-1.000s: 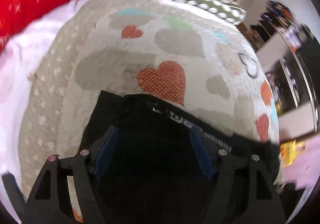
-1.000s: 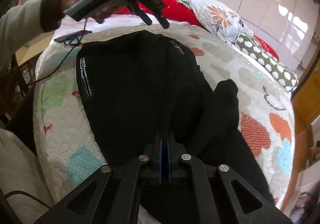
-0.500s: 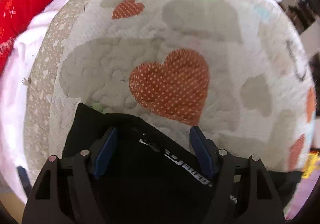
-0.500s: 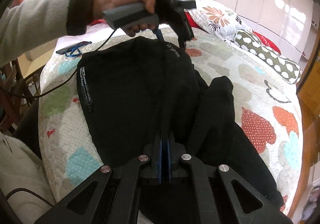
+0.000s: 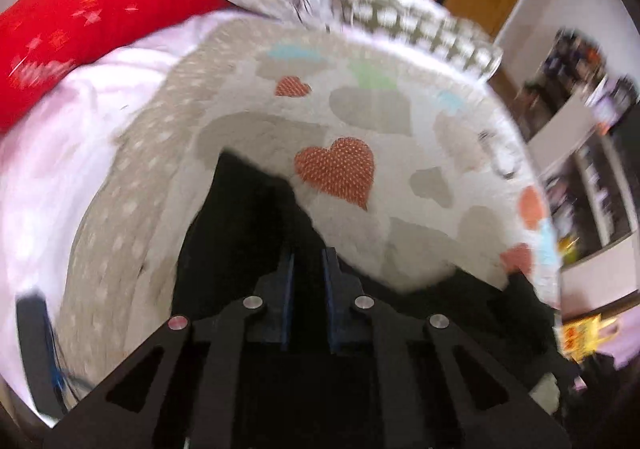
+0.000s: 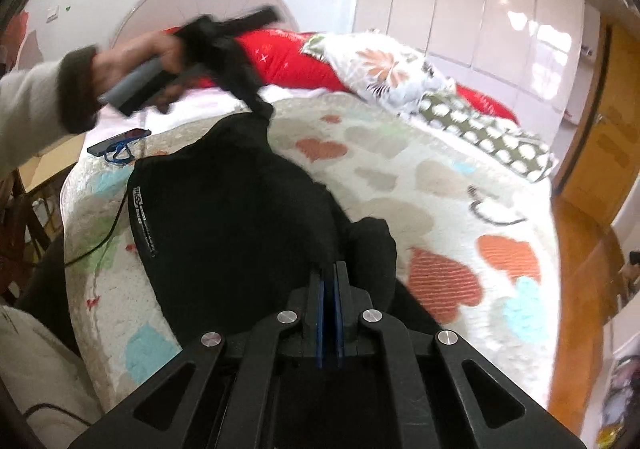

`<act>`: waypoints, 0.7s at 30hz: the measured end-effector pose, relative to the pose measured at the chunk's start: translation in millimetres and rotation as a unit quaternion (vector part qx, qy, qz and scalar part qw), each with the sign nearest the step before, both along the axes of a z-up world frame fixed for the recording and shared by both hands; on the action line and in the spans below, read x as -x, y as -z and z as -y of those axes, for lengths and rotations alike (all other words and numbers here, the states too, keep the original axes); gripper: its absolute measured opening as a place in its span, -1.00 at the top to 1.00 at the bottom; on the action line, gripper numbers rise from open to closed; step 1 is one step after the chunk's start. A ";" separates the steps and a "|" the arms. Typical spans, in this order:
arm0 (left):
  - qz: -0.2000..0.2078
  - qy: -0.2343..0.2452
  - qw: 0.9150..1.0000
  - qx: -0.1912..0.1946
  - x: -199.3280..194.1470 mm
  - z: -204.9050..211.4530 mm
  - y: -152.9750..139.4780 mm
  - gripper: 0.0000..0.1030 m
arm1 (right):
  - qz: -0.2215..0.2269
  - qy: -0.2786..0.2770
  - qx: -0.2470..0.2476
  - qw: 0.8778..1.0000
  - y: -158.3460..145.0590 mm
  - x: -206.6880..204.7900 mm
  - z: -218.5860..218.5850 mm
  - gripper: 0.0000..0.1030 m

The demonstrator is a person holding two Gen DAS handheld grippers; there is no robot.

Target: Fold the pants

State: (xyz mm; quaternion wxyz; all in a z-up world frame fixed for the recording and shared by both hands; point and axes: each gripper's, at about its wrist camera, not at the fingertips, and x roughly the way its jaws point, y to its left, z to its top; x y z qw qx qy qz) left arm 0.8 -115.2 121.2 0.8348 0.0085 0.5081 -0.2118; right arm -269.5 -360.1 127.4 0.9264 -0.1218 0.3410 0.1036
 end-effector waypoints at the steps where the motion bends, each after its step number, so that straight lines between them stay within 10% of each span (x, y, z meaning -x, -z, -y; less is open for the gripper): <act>1: 0.003 -0.007 1.000 0.018 10.3 -16.8 -0.4 0.81 | -0.006 0.002 0.002 1.000 1.0 5.9 1.0 0.95; 13: -0.063 -0.102 0.991 0.064 76.6 -79.3 88.7 0.88 | -0.102 0.033 -0.022 0.994 50.5 30.2 3.1 0.87; 15: -0.059 -0.102 0.991 0.070 77.7 -80.9 86.6 0.88 | -0.106 0.049 -0.040 0.992 41.3 31.5 10.4 0.31; 21: -0.056 -0.107 0.990 0.075 76.4 -82.2 88.8 0.88 | -0.024 0.090 -0.162 0.982 -8.8 25.2 37.3 -0.40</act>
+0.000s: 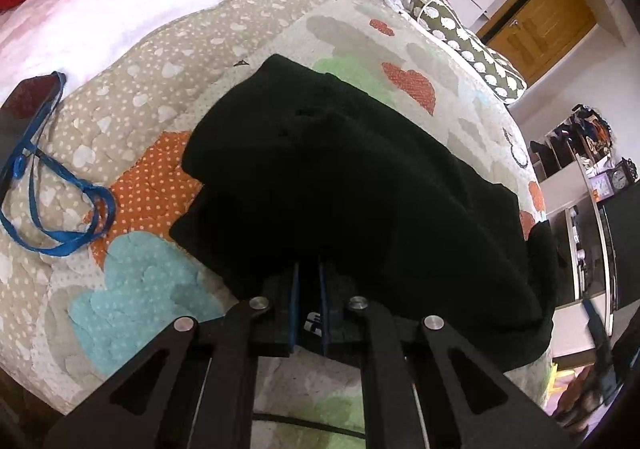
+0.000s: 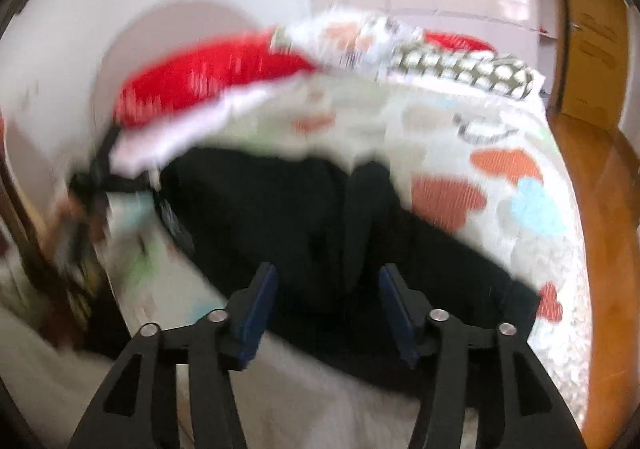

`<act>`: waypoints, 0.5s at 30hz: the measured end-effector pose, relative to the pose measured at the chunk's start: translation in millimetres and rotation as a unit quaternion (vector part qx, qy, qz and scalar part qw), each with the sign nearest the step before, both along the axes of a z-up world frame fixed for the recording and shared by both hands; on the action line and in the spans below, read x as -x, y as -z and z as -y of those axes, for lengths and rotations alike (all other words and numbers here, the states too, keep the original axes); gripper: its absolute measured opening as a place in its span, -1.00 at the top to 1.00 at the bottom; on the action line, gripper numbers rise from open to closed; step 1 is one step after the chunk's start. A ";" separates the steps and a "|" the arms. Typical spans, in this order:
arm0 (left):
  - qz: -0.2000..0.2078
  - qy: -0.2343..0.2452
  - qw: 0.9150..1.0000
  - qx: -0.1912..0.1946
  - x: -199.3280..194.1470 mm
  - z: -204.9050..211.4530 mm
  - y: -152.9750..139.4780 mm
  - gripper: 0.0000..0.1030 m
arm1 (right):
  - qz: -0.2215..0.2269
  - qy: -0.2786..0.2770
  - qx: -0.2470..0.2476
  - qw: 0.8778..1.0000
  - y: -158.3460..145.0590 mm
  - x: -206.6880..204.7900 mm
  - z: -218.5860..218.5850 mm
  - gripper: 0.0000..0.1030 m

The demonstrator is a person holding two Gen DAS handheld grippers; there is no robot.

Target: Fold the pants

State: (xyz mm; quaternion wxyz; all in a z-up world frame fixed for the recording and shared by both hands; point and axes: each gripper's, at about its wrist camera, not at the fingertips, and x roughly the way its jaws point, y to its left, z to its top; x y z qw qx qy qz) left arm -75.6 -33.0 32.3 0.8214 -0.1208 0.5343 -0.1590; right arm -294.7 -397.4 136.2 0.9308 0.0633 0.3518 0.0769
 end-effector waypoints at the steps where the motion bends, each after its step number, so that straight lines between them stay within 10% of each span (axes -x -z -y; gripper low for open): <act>1: 0.000 0.000 1.000 0.000 1.9 -4.2 1.9 0.88 | 0.008 0.022 0.004 1.000 -1.7 -10.0 1.4 -0.48; 6: -0.001 0.000 1.000 0.003 1.5 -2.1 1.4 0.88 | -0.054 0.048 -0.010 0.997 31.0 -82.3 4.3 -0.45; 7: -0.001 0.000 1.000 0.002 1.6 -2.1 1.2 0.88 | -0.073 0.040 -0.006 0.996 40.1 -95.3 2.5 -0.25; 8: -0.002 0.002 1.000 0.002 1.6 -2.3 1.1 0.88 | -0.085 0.040 0.002 0.996 44.4 -101.8 2.1 0.63; 9: -0.003 0.004 1.000 0.004 1.6 -2.9 1.0 0.88 | -0.089 0.041 0.003 0.995 43.6 -104.5 5.0 0.91; 15: -0.005 0.000 1.000 0.023 5.0 -8.8 4.0 0.88 | 0.018 0.131 -0.016 0.991 -10.5 -7.7 64.6 0.76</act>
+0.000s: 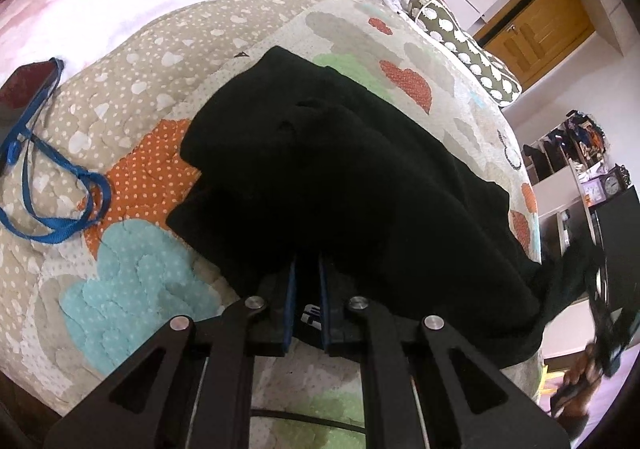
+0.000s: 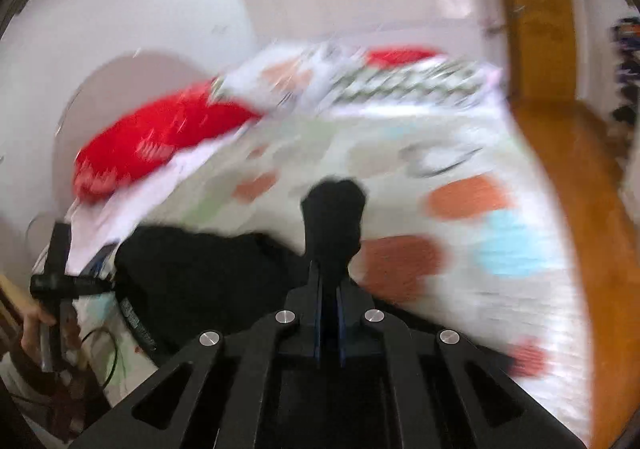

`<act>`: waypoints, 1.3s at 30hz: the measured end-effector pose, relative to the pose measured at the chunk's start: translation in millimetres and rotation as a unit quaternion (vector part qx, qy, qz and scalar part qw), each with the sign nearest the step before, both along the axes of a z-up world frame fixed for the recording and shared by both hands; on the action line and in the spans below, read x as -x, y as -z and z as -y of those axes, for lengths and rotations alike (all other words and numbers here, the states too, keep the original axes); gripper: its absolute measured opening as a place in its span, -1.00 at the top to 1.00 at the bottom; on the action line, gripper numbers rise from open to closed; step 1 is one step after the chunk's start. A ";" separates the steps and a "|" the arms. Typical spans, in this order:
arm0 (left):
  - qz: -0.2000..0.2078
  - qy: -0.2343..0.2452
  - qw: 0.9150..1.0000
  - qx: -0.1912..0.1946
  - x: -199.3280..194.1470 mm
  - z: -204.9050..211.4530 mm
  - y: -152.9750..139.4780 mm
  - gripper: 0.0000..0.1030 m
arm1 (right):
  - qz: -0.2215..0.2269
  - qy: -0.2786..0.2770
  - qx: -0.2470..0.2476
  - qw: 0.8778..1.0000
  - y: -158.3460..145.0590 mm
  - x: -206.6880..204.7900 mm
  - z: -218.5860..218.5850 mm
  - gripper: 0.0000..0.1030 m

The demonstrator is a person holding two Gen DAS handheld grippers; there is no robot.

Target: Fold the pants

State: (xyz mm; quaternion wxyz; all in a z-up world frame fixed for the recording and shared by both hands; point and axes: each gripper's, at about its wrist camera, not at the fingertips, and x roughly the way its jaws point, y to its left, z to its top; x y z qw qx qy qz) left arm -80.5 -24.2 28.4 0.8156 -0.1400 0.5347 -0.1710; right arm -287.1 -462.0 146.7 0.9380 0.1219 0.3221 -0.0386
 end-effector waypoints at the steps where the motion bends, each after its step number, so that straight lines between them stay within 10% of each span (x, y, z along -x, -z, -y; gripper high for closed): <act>1: 0.001 0.000 1.000 0.000 0.6 -0.2 0.0 0.88 | -0.008 0.014 -0.002 1.000 2.1 13.2 9.5 0.71; 5: -0.001 0.004 1.000 0.000 -0.4 -0.9 -0.3 0.88 | -0.105 0.103 0.038 0.988 26.7 61.1 46.0 0.40; 8: -0.006 0.000 1.000 0.001 -1.0 -1.6 -1.0 0.83 | -0.082 0.107 0.002 0.991 17.6 68.0 52.1 0.35; 12: -0.010 -0.009 1.000 0.004 -2.7 -5.0 -3.8 0.76 | -0.029 -0.025 0.007 0.999 2.9 35.5 -2.4 -0.15; 17: -0.003 -0.022 0.999 0.030 -3.9 -14.2 -11.8 0.39 | -0.077 -0.188 -0.020 0.979 24.3 -4.1 -76.5 -0.12; 25: 0.009 -0.020 1.000 0.019 -13.5 -6.7 -16.3 0.14 | -0.107 -0.306 0.126 0.937 51.8 -2.2 -138.4 -0.12; 26: 0.010 -0.021 0.999 0.022 -14.7 -6.2 -16.1 0.14 | -0.116 -0.304 0.138 0.935 56.0 -5.4 -137.3 -0.07; 29: 0.012 -0.027 0.999 0.031 -19.2 -5.7 -17.6 0.18 | -0.157 -0.307 0.155 0.926 74.8 -17.4 -137.0 0.97; 32: 0.021 -0.021 0.999 0.018 -22.3 -1.4 -26.0 0.73 | -0.150 -0.295 0.172 0.928 76.1 -15.6 -139.4 0.96; 39: 0.055 0.002 0.998 0.005 4.1 -0.7 -49.0 0.78 | -0.093 -0.256 0.146 0.951 26.3 15.8 -111.6 0.96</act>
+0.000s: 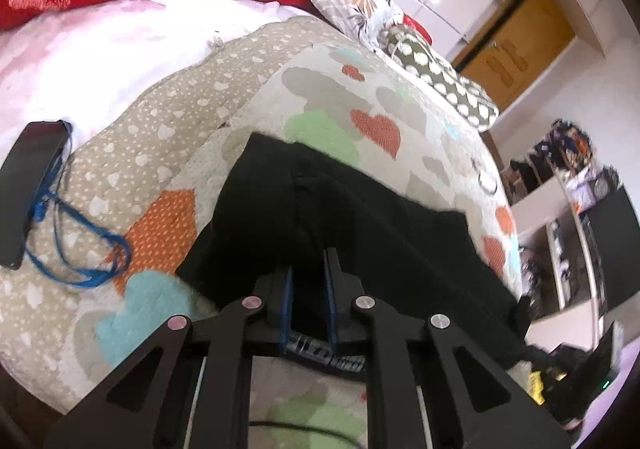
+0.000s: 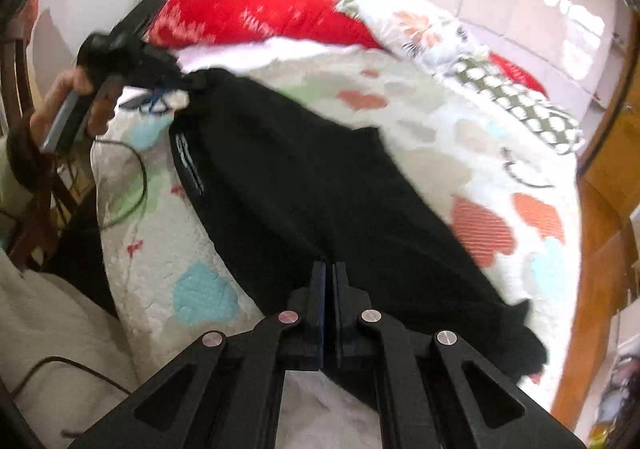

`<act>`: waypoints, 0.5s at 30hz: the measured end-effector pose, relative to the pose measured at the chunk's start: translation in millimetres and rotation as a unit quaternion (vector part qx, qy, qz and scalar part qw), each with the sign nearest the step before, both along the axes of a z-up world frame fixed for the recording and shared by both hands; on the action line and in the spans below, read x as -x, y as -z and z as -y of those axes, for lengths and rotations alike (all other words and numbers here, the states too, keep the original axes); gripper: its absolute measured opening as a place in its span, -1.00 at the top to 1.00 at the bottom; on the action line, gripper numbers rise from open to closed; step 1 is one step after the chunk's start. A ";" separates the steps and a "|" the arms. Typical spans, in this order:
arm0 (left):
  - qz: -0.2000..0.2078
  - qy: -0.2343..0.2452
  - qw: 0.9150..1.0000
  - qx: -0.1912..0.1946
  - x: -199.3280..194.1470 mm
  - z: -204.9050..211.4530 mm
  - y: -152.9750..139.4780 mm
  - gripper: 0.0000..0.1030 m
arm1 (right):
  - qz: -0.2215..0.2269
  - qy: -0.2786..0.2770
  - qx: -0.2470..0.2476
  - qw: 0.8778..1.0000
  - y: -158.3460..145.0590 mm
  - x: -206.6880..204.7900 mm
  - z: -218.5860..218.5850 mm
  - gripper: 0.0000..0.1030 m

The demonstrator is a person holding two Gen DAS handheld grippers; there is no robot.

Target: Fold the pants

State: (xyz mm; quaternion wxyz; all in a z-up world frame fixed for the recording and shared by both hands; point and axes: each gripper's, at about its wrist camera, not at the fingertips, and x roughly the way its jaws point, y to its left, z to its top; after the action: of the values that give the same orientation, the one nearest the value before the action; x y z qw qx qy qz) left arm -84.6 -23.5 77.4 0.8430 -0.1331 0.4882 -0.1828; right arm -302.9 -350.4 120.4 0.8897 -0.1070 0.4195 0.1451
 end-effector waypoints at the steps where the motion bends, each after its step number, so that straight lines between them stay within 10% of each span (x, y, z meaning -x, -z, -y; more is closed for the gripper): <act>1: -0.007 -0.002 1.000 -0.009 1.0 -0.5 6.6 0.78 | -0.005 0.005 -0.009 1.000 0.5 2.4 3.7 0.97; 5: -0.066 -0.022 0.997 -0.021 0.2 -7.8 46.1 0.78 | -0.046 0.012 -0.031 0.998 32.8 0.4 -1.0 0.98; 12: -0.059 -0.014 0.997 -0.048 11.5 -16.7 28.9 0.64 | -0.081 0.007 -0.050 0.995 43.6 -1.7 -0.9 0.90; 15: -0.021 -0.030 0.997 -0.068 17.7 -28.1 5.9 0.32 | -0.063 0.005 -0.085 0.994 18.0 -10.4 4.1 0.29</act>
State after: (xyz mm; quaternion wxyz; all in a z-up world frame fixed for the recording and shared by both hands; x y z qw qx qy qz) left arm -102.3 4.6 71.5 0.8446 -0.0940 0.5130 -0.1209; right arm -292.5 -354.5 102.5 0.8681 -0.0200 0.4612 0.1822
